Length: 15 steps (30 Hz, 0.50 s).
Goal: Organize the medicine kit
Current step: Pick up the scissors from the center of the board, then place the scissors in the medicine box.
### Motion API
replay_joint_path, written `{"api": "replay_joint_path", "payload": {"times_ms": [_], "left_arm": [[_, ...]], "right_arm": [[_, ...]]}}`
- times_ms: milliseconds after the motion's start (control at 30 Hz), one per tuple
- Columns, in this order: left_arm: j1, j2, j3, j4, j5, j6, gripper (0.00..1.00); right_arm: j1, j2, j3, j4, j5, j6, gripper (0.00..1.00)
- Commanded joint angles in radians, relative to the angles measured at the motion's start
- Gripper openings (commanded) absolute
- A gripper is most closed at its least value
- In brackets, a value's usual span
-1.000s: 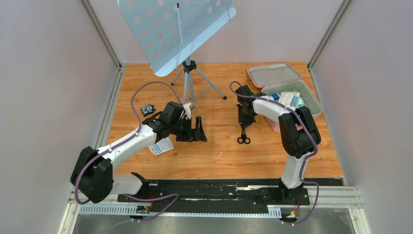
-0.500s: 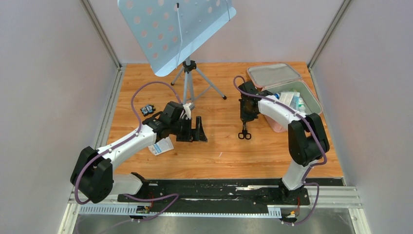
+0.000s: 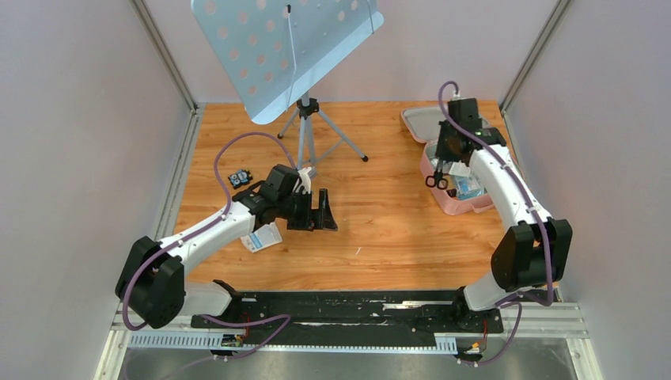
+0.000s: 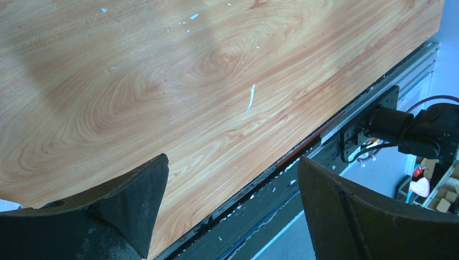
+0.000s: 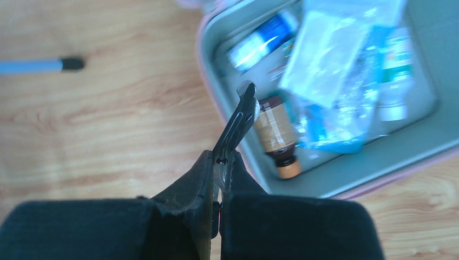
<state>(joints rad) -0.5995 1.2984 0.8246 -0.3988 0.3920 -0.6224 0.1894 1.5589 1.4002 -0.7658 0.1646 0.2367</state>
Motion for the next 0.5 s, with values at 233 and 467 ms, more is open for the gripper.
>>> {"api": "replay_joint_path", "payload": {"times_ms": [233, 467], "left_arm": [[0.003, 0.001, 0.041, 0.017, 0.013, 0.02, 0.97], [0.004, -0.006, 0.055, -0.01, -0.002, 0.036, 0.97]], "right_arm": [[-0.18, 0.009, 0.117, 0.095, 0.095, -0.165, 0.0], [-0.215, 0.072, 0.031, 0.215, 0.105, -0.227, 0.0]]}}
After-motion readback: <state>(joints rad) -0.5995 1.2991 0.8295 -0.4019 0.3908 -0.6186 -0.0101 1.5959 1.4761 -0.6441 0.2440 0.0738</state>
